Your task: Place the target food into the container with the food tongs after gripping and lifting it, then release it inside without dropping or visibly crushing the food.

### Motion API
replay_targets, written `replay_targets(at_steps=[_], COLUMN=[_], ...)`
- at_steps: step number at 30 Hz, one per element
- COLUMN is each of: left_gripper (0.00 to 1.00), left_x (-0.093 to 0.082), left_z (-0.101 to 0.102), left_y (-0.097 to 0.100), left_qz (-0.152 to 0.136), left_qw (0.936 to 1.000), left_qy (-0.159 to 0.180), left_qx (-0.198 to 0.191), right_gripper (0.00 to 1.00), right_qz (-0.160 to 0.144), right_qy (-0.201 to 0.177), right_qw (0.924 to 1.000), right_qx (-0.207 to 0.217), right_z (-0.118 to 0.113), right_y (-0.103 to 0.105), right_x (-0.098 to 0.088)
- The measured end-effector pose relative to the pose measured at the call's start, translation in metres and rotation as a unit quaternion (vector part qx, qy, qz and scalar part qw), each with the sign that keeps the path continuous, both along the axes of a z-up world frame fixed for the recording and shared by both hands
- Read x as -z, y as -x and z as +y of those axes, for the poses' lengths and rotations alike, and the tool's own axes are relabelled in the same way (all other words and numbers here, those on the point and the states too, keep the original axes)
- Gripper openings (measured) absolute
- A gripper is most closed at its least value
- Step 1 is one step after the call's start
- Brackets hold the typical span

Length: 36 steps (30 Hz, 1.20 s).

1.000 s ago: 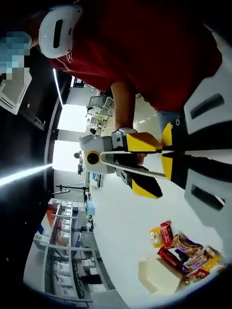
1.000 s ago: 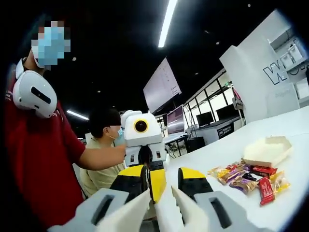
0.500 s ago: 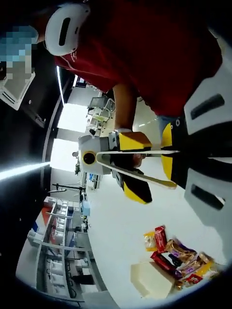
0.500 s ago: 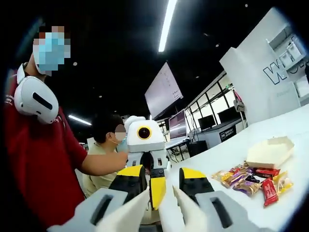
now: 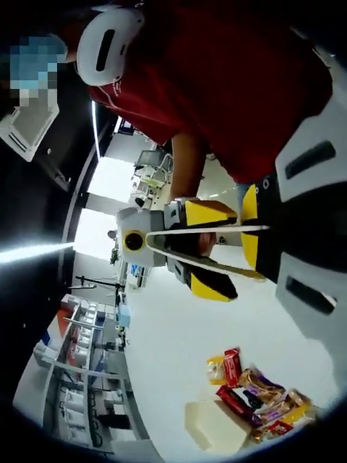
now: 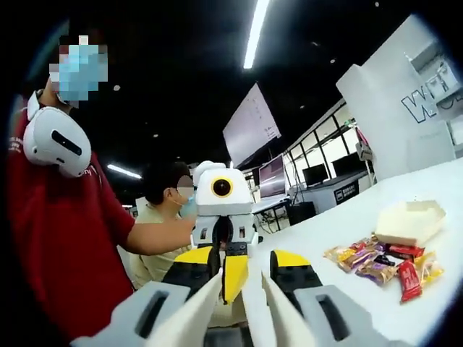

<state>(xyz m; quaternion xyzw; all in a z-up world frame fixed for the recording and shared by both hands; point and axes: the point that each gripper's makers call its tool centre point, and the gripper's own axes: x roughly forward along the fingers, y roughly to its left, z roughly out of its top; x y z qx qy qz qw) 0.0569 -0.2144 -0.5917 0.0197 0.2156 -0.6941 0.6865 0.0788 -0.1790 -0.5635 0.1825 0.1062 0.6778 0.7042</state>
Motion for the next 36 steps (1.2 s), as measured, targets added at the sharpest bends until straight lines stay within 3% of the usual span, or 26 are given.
replay_targets(at_steps=[2,4,7,11,15,20,29,36], left_gripper=[0.01,0.01,0.03,0.04,0.04,0.01,0.01,0.01], left_x=[0.000,0.000,-0.005,-0.010,-0.009,-0.008,-0.008,-0.008], left_z=[0.001,0.003,0.002,0.001,0.003,0.004,0.004,0.004], left_y=[-0.005,-0.006,-0.011,-0.016,-0.018,-0.007,-0.009,-0.008], left_qz=[-0.005,-0.010,-0.051,-0.056,-0.048,0.022,-0.015,-0.008], left_qw=[0.9999,0.9998,0.9983,0.9973,0.9974,0.9991,0.9996,0.9997], left_qy=[0.003,0.002,0.018,0.028,0.031,0.024,0.013,0.010], left_qx=[-0.011,-0.015,-0.022,-0.038,-0.045,-0.027,-0.021,-0.019], right_gripper=[0.21,0.20,0.19,0.20,0.21,0.24,0.26,0.23], right_qz=[0.001,-0.032,-0.015,0.009,0.018,0.000,-0.012,0.010], right_qy=[0.001,0.001,-0.005,-0.019,-0.023,-0.019,-0.009,-0.008], right_qw=[0.9999,0.9994,0.9997,0.9994,0.9991,0.9996,0.9997,0.9999], right_qx=[0.013,0.014,0.018,0.027,0.031,0.021,0.022,0.011], right_z=[0.000,0.002,0.001,-0.002,0.000,0.003,0.002,0.002], right_y=[-0.005,-0.003,-0.007,-0.014,-0.015,-0.008,-0.010,-0.007], right_x=[-0.001,-0.004,-0.005,-0.008,-0.009,-0.009,-0.007,-0.005])
